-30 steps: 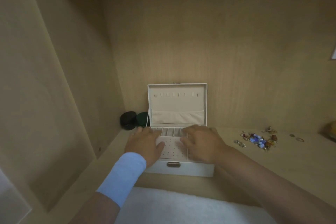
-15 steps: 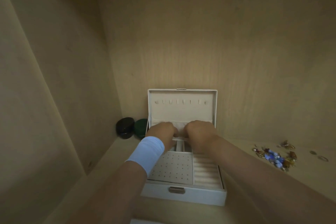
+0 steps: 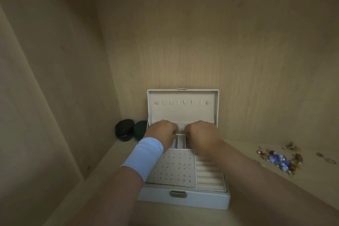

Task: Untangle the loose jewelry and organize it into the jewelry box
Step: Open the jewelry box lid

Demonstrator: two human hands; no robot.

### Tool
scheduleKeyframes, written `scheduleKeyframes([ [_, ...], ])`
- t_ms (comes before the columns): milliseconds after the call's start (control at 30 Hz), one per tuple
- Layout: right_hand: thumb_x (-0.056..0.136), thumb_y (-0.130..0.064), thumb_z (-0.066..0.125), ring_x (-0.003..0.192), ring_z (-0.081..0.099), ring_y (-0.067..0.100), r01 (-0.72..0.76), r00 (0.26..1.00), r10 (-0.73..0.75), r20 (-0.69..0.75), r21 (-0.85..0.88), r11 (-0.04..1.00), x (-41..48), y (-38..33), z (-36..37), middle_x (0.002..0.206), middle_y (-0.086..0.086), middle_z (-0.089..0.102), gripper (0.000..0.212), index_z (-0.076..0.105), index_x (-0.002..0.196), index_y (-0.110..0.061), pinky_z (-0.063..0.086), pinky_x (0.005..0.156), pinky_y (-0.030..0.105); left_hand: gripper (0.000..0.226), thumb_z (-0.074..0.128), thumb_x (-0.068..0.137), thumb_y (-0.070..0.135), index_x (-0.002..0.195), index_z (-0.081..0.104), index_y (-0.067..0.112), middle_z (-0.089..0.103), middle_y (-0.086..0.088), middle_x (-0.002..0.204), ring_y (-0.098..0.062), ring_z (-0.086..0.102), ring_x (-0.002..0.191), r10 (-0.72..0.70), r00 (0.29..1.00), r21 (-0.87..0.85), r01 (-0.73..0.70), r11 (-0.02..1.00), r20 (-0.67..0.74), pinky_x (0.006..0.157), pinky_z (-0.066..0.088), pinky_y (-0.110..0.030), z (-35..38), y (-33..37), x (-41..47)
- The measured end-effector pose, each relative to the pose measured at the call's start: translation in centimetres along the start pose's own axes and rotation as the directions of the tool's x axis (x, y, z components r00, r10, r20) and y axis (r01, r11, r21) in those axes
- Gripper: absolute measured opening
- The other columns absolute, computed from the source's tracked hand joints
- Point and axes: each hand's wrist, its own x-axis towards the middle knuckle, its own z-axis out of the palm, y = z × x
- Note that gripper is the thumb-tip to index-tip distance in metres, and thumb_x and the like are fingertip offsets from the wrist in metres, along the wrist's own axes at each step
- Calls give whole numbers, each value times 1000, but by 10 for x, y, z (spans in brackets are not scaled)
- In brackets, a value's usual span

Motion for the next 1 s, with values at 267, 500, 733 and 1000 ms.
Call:
scheduleKeyframes([
  [267,89,-11,59,87,63,22,26,990,-7,-144,129,991,12,17,-63,93,-1,68,21,70,95,-28,41,65,28,16,52,96,25,101,67,26,69,2,95,-17,61,81,-35,986,-218,-1,976,-164,75,52,-32,-63,5,-10],
  [500,92,-17,60,98,65,18,28,998,-41,40,277,961,-35,8,-46,107,-5,71,22,74,107,-25,52,82,29,21,51,95,30,106,69,34,70,5,106,-17,64,91,-71,997,-234,74,969,21,86,54,-34,-45,20,-58],
  [733,94,-27,60,111,64,21,-63,996,37,75,381,922,-68,5,-18,118,1,71,27,72,117,-21,51,90,29,71,39,88,72,151,23,42,14,11,162,-16,11,149,-60,957,-167,111,980,284,120,14,-38,-23,32,-125],
  [1000,88,-74,46,154,-8,22,-48,976,-37,214,381,924,-146,-13,-30,167,2,-4,84,15,157,-38,7,124,47,89,45,82,77,154,4,42,-11,14,162,-10,-14,149,-62,953,-217,131,967,295,122,1,-38,-20,28,-163],
])
